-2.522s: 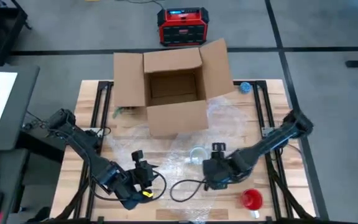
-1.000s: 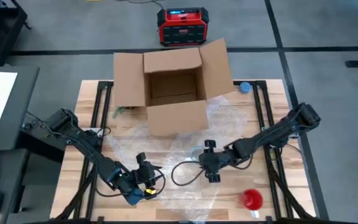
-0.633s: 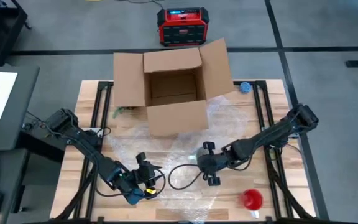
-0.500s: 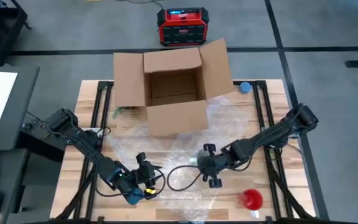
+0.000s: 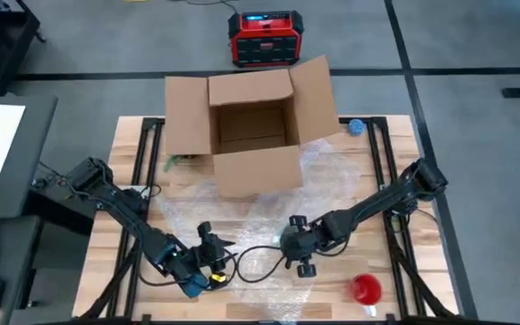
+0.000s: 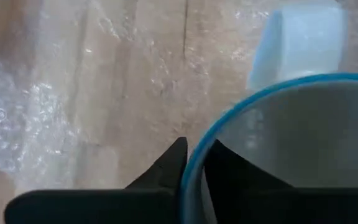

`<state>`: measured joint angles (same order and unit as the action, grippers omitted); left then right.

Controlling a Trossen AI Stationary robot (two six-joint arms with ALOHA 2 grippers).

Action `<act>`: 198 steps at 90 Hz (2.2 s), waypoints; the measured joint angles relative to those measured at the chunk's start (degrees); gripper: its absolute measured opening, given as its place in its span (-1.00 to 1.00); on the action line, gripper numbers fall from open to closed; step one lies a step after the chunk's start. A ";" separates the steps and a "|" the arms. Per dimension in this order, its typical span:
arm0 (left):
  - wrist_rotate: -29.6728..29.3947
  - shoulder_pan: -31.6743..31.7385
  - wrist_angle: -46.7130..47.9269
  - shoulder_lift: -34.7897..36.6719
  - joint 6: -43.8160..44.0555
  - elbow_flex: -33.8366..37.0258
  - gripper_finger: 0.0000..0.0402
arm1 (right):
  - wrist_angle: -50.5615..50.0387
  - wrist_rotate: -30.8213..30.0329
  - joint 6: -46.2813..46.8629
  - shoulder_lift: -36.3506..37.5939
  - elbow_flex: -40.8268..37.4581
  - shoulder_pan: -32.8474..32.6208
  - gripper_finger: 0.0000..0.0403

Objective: Wrap mug
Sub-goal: Wrap the green patterned mug into the bubble wrap

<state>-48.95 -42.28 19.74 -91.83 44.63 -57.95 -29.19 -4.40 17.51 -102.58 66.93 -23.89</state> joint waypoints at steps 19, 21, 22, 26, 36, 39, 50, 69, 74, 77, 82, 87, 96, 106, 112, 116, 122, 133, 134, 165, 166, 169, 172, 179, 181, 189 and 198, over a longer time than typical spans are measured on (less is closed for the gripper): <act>-0.13 0.02 -0.01 0.02 0.06 0.00 -0.39 | 0.11 -0.12 -0.96 3.34 0.05 0.01 -0.47; -0.13 0.02 0.01 0.02 0.06 0.00 -0.39 | -0.29 -0.12 -1.01 4.02 0.05 0.00 -0.45; -0.13 0.02 0.01 0.02 0.06 0.00 -0.39 | -0.54 -0.12 -1.02 4.35 0.05 -0.01 -0.44; -0.13 0.02 -0.02 0.02 0.10 0.00 -0.39 | -1.43 -0.20 -1.05 6.07 0.05 -0.01 -0.40; -0.11 0.02 0.01 0.02 0.17 0.00 -0.39 | -4.08 -4.07 -0.76 11.92 0.08 -0.90 -0.36; -0.11 0.02 0.00 0.02 0.17 0.00 -0.39 | -5.35 -6.14 -0.25 13.70 0.08 -1.26 -0.36; -0.11 0.02 0.05 0.02 0.17 0.00 -0.39 | -12.84 -14.02 3.70 20.14 0.08 -2.64 -0.37; -0.11 0.02 0.07 0.02 0.17 0.00 -0.39 | -21.79 -26.55 16.83 29.68 -7.62 -3.71 -0.34; -0.11 0.02 0.07 0.02 0.17 0.00 -0.39 | -23.14 -27.41 20.95 31.96 -11.35 -3.27 -0.30; -0.11 0.02 0.06 0.02 0.17 0.00 -0.39 | -23.28 -27.62 23.16 33.31 -13.98 -2.82 -0.27; -0.11 0.02 0.07 0.02 0.17 0.00 -0.39 | -22.98 -27.63 26.57 35.29 -18.31 -1.70 -0.21; -0.11 0.02 0.05 0.02 0.17 0.00 -0.39 | -22.62 -27.54 29.68 37.13 -22.75 -0.16 -0.13; -0.11 0.02 0.03 0.02 0.17 0.00 -0.39 | -22.03 -27.09 34.52 39.93 -29.85 3.39 0.05; -0.11 0.42 0.05 0.02 0.16 0.00 -0.39 | -19.44 -25.20 36.03 41.88 -35.92 8.76 0.23; -0.11 0.89 0.04 0.02 0.15 0.00 -0.39 | -16.73 -25.17 35.56 42.32 -38.62 12.39 0.29; -0.11 1.22 0.03 0.02 0.01 0.00 -0.39 | -14.81 -25.10 34.27 42.33 -40.10 15.05 0.31; -0.13 1.57 0.03 0.02 -0.30 0.00 -0.39 | -11.65 -24.06 30.77 42.33 -41.75 19.26 0.32; -0.13 1.66 0.03 0.02 -0.44 0.00 -0.39 | -3.54 -20.56 22.07 42.29 -44.34 27.94 0.32; -0.13 1.66 0.03 0.02 -0.42 0.00 -0.39 | -2.79 -20.12 21.25 42.29 -44.55 28.80 0.32; -0.13 1.66 0.05 0.02 -0.47 0.00 -0.39 | 8.57 -15.48 6.13 41.90 -45.63 49.88 0.32; -0.13 1.66 0.05 0.02 -0.47 0.00 -0.39 | 9.03 -15.25 5.77 41.79 -45.63 50.29 0.32; -0.13 1.66 0.05 0.02 -0.47 0.00 -0.39 | 10.62 -14.60 4.68 41.40 -45.63 51.40 0.32; -0.13 1.66 0.05 0.02 -0.47 0.00 -0.39 | 12.17 -14.52 3.69 40.81 -45.63 52.45 0.32; -0.13 1.66 0.05 0.02 -0.47 0.00 -0.39 | 15.64 -13.88 2.11 38.66 -45.63 54.76 0.32; -0.12 1.66 0.05 0.02 -0.47 0.00 -0.39 | 16.44 -13.67 1.79 37.88 -45.63 55.43 0.32; -0.13 1.66 0.03 0.02 -0.47 0.00 -0.39 | 18.92 -13.09 1.00 33.91 -45.60 57.56 0.30; -0.12 1.66 0.02 0.02 -0.47 0.00 -0.39 | 20.57 -12.59 0.12 29.10 -45.33 58.89 0.23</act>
<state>-49.07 -40.62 19.76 -91.81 44.16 -57.95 -8.62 -16.99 17.63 -73.48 21.59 35.00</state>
